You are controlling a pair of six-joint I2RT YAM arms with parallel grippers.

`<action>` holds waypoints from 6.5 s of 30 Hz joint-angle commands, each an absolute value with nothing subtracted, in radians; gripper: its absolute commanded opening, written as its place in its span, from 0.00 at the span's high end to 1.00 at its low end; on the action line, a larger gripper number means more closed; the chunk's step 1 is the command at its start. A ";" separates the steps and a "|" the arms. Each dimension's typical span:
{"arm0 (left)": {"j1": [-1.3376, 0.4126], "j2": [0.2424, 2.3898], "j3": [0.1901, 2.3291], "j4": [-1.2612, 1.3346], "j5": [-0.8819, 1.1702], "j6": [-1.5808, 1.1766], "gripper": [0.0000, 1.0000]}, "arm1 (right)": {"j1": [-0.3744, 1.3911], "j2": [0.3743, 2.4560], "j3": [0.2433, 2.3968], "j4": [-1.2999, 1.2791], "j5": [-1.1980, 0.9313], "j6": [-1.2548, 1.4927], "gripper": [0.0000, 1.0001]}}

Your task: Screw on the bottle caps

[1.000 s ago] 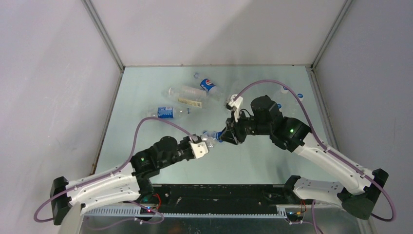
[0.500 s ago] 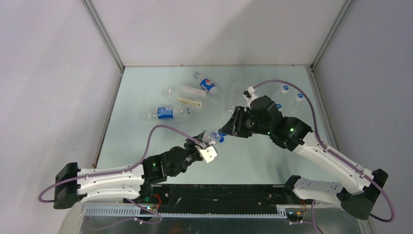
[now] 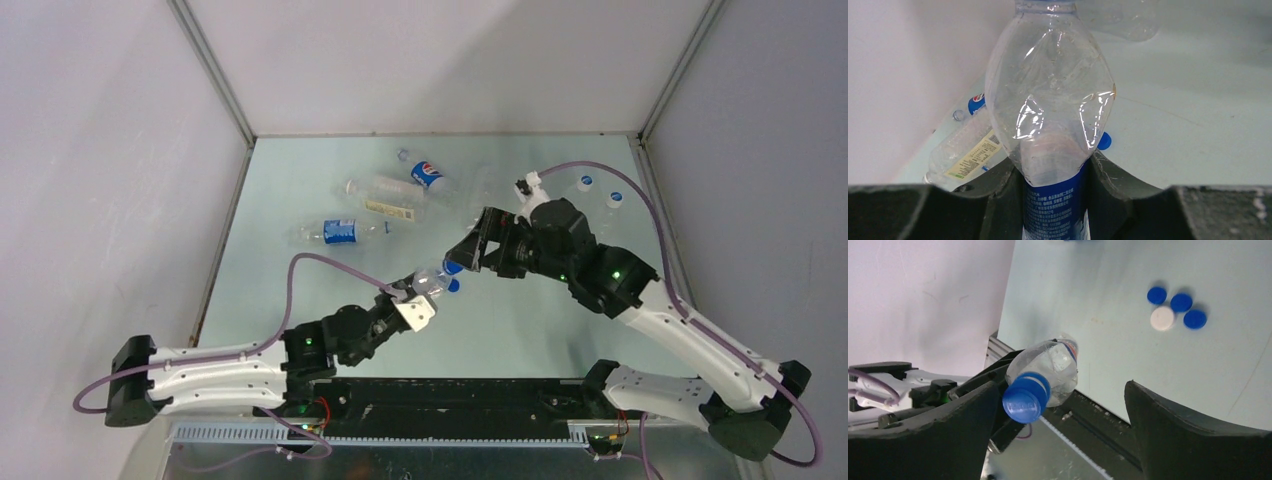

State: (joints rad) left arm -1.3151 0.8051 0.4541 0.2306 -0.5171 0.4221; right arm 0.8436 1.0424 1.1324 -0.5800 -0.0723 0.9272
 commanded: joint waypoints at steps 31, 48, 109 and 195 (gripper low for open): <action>-0.904 0.863 0.798 -0.315 0.513 0.289 0.75 | 0.811 0.798 1.117 -0.616 -0.605 -0.502 0.01; -0.905 0.901 0.857 -0.388 0.566 0.353 0.75 | 0.819 0.885 1.149 -0.646 -0.689 -0.563 0.46; -1.300 1.033 0.769 0.092 -0.472 0.233 0.74 | 0.874 0.795 0.955 -0.409 -0.026 0.653 0.45; -0.696 0.781 0.784 -0.518 -0.121 -0.141 0.72 | 0.949 1.765 1.068 -0.655 0.139 0.511 0.68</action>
State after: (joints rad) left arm -0.7013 0.7731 0.7776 -0.5621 -0.1467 -0.1799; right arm 0.9150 1.8492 1.1610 -0.5411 0.1795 0.4725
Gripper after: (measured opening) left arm 0.428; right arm 0.359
